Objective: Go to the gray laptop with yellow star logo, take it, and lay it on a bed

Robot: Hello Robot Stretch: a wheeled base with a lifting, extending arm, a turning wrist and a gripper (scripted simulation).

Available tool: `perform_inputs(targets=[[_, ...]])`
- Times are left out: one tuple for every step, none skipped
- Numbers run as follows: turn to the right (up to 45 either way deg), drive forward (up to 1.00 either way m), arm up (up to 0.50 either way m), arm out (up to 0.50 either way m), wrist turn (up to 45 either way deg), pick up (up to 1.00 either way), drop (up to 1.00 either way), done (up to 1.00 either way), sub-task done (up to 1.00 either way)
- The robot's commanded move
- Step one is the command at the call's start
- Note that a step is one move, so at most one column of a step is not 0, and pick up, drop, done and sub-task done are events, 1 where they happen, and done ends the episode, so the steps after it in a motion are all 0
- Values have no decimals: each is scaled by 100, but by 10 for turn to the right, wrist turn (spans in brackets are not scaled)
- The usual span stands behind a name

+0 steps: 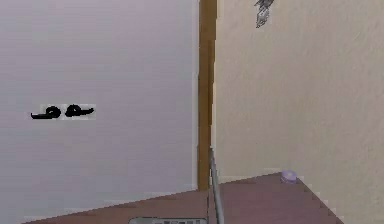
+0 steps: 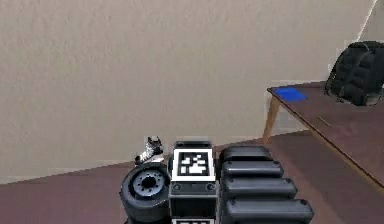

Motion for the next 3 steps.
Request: perform_inputs(targets=[[-360, 0, 0, 0, 0, 0, 0, 0, 0], [0, 70, 0, 0, 0, 0, 0, 0, 0], [-450, 0, 0, 0, 0, 0, 0, 0, 0]])
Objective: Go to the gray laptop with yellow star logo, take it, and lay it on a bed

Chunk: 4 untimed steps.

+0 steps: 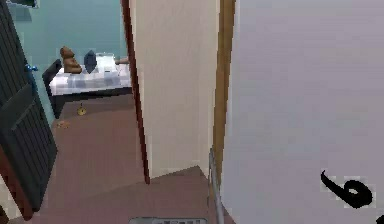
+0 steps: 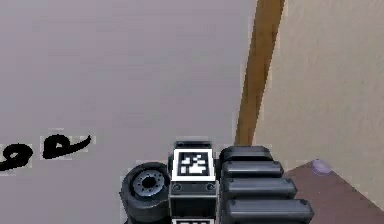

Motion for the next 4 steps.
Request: perform_inputs(targets=[[-210, 0, 0, 0, 0, 0, 0, 0, 0], [0, 75, 0, 0, 0, 0, 0, 0, 0], [-240, 0, 0, 0, 0, 0, 0, 0, 0], [0, 80, 0, 0, 0, 0, 0, 0, 0]])
